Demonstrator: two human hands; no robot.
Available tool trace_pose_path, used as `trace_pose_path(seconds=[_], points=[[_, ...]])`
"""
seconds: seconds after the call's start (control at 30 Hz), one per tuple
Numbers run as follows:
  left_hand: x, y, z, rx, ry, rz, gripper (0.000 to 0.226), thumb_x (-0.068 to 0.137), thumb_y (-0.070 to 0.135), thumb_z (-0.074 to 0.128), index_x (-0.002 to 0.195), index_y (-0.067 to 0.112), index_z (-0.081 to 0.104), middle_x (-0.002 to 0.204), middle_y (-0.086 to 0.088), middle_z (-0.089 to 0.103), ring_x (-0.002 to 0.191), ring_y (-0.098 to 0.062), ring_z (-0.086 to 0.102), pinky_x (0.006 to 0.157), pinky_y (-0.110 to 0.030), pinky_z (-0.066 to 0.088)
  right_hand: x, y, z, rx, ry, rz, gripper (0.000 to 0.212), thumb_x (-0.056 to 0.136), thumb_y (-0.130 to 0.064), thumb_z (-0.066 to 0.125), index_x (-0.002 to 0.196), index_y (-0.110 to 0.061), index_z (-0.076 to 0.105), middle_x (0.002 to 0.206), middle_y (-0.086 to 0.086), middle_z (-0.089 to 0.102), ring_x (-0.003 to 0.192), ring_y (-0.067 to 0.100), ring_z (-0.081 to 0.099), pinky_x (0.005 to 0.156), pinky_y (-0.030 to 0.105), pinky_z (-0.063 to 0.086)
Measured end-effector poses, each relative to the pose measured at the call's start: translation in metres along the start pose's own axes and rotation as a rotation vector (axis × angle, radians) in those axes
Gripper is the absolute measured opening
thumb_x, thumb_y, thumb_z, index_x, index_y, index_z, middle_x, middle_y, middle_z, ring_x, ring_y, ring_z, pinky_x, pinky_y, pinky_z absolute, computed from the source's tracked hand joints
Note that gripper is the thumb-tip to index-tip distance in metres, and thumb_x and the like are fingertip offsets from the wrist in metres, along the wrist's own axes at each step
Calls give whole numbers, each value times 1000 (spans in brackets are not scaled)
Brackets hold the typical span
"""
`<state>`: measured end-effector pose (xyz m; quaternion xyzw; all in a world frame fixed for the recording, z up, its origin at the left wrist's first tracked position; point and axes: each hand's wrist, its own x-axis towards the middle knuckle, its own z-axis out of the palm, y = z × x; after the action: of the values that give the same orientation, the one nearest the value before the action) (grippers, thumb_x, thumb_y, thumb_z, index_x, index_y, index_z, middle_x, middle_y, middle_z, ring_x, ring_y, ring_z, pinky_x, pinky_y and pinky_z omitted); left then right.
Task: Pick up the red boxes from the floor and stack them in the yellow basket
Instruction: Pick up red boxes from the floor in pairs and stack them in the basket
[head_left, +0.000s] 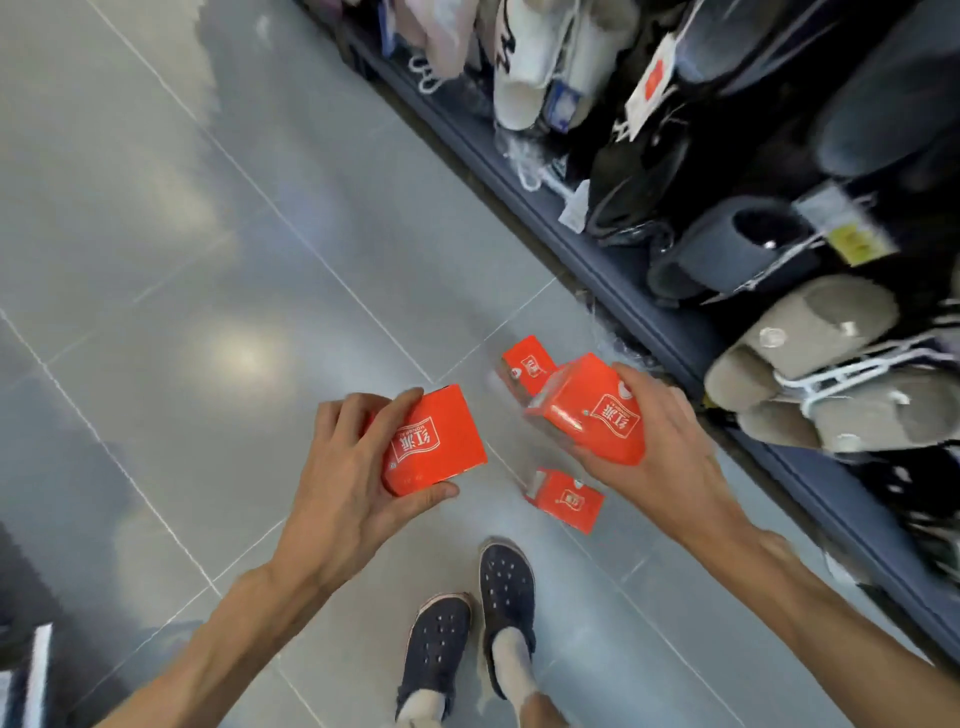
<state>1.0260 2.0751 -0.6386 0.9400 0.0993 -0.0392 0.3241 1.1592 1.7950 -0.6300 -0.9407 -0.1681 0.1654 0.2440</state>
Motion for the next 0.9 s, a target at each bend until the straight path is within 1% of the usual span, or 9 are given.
trace_pose_path(seconds=[0.13,0.23,0.3,0.4,0.5,0.6,0.7,0.8,0.9], points=[[0,116,-79,-8,-32,221,93,71,78,67,145,27,44,118,4,48,108,-18,39,94,-34,43,-77,-38,-139,45,171,72,86,69,-62,74,141,-37,33,125,-13,49,115,14,47,92,36,44],[-10,213,-132,40,-71,374,95,69,77,70,144,23,47,117,2,50,106,-19,41,96,-32,40,-150,-63,-235,14,251,161,88,68,-70,67,141,-36,32,125,-11,47,115,15,47,92,37,43],[-15,272,-158,31,-94,452,97,67,77,73,144,24,47,118,4,49,107,-19,40,98,-34,40,-199,-74,-293,13,343,174,92,67,-79,59,142,-33,33,127,-9,48,115,15,45,95,37,42],[-30,358,-188,47,-125,575,99,64,78,72,144,24,47,117,5,48,107,-20,38,98,-41,43,-280,-84,-365,6,441,233,98,64,-88,50,142,-30,34,126,-9,47,114,14,44,95,32,39],[-49,449,-205,57,-141,724,96,65,78,71,142,25,48,116,7,46,108,-18,39,97,-36,41,-359,-72,-421,15,556,328,89,67,-85,53,139,-34,36,122,-12,50,110,12,47,90,33,44],[-78,539,-203,32,-162,856,91,67,74,71,142,29,47,115,9,44,108,-16,38,98,-31,37,-443,-52,-462,45,676,478,94,63,-88,54,140,-36,36,121,-12,52,109,9,47,86,33,45],[-110,626,-178,27,-192,991,92,67,76,67,142,27,48,112,11,42,107,-14,37,99,-31,37,-527,-24,-492,57,774,592,91,63,-77,63,140,-36,36,119,-13,51,108,8,46,84,30,43],[-150,711,-135,21,-257,1090,93,66,80,63,141,27,48,111,11,42,106,-13,36,97,-32,37,-611,10,-517,33,840,705,82,65,-72,66,134,-39,38,113,-17,52,106,10,49,82,32,45],[-196,792,-76,6,-340,1181,97,66,89,55,142,30,46,113,12,42,106,-14,37,94,-34,39,-697,52,-534,36,906,818,81,64,-75,64,132,-37,42,111,-19,52,104,9,50,83,32,46]])
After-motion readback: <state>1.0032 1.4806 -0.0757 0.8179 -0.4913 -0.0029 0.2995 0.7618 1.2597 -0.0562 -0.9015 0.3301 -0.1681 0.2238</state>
